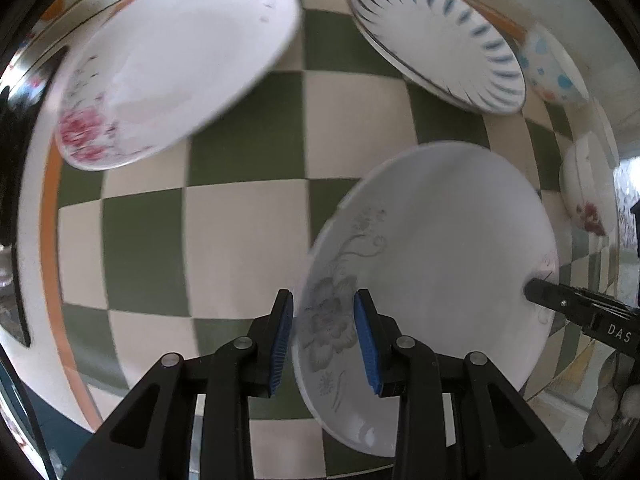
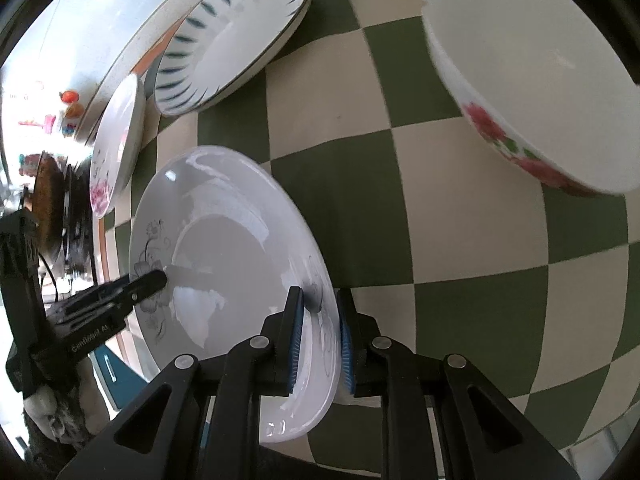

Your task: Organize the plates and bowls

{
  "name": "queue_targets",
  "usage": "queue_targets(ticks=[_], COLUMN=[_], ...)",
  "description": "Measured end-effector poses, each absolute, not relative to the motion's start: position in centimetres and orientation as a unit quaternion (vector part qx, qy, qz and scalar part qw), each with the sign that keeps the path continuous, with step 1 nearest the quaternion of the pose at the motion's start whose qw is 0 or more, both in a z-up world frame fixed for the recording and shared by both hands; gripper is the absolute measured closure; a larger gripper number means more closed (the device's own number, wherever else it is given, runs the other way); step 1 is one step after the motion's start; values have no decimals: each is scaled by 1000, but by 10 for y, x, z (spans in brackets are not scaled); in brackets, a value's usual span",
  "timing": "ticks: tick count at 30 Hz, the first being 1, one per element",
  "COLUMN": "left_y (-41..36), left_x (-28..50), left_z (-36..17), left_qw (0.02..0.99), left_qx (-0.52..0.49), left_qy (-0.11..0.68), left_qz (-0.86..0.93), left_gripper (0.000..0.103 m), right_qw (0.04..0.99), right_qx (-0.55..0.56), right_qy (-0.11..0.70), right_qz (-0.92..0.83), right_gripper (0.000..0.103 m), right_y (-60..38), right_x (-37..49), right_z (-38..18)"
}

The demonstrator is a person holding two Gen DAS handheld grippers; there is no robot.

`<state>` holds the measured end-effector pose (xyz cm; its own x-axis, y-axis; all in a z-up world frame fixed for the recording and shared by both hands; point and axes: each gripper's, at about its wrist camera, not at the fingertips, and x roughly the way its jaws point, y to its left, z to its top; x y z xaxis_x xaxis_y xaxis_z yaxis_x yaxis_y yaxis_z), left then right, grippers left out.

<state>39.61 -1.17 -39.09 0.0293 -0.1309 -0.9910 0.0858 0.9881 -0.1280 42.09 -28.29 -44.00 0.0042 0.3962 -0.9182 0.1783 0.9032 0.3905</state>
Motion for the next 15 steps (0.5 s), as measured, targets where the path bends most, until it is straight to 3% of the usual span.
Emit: queue_targets(ticks=[7, 12, 15], left_y=[68, 117, 141], left_x=[402, 443, 474], left_z=[-320, -303, -313], left_qw=[769, 789, 782], left_qx=[-90, -91, -106], left_qy=[632, 607, 614], left_qz=[-27, -11, 2], left_gripper=[72, 70, 70], right_qw=[682, 707, 698], right_qx=[232, 255, 267], right_qy=[687, 648, 644], right_qz=[90, 125, 163], right_gripper=[82, 60, 58], right_y=[-300, -274, -231], right_x=[431, 458, 494], right_z=[-394, -339, -332])
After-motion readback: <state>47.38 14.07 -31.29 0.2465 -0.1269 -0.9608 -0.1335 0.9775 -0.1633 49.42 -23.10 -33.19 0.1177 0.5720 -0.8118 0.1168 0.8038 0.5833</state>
